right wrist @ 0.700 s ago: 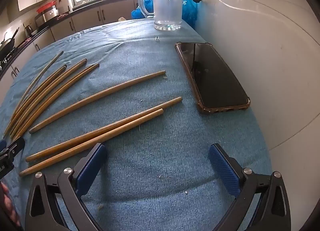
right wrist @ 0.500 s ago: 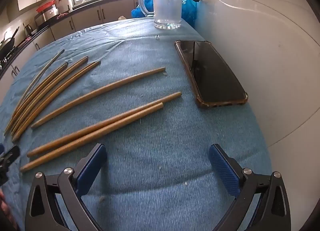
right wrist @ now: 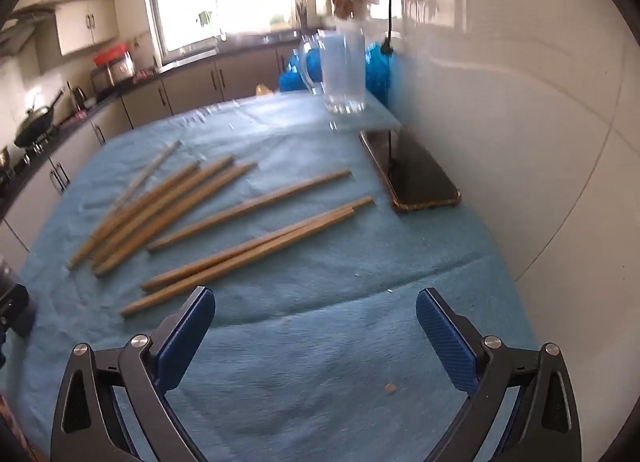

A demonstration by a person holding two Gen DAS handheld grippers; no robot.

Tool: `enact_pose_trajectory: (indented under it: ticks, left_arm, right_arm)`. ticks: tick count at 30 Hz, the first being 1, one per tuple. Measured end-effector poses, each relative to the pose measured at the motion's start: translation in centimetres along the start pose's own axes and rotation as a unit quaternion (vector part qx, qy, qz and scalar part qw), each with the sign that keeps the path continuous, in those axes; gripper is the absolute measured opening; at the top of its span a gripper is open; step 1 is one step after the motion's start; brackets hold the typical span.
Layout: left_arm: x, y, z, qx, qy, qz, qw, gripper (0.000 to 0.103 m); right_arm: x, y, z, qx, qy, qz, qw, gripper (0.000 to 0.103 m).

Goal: Organize utensils
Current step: 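Move the left tool over the scattered wooden chopsticks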

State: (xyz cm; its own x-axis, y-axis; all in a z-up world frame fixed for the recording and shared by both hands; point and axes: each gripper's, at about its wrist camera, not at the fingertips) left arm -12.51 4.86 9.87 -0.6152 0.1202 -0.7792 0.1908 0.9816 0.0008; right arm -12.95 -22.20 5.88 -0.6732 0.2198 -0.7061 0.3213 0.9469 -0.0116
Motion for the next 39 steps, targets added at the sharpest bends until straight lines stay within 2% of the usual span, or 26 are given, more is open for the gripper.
enact_pose_trajectory:
  ticks: [10,15,24,39]
  left_arm:
    - [0.2,1.0,-3.6,0.006,-0.029,-0.003,0.9995,0.103]
    - [0.5,1.2,-4.9,0.006,-0.049,-0.006,0.9988,0.103]
    - [1.1,0.9,-6.6,0.006,-0.066,0.007,0.9978,0.103]
    - [1.6,0.4,-6.8,-0.003,-0.039,0.003,0.9992,0.102]
  right_arm:
    - [0.2,2.7,-6.6,-0.004,-0.099,0.006,0.995,0.102]
    - [0.1,2.6,-8.6,-0.007,-0.128,0.025,0.991,0.102]
    - [0.7,2.7,-8.8,-0.013,-0.120,0.033,0.992,0.102]
    - [1.7,2.5,-9.3,-0.034,-0.110,0.032,0.993,0.102]
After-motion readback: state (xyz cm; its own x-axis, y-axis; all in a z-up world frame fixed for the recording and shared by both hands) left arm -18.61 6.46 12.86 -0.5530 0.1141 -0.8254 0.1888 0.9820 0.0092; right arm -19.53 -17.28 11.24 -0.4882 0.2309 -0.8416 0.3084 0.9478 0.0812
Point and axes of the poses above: each gripper's, at about its wrist camera, not at the fingertips, and z roughly the way its jaws point, y to its left, x to its underside, and after that the axes turned 8 degrees about x, right-handed
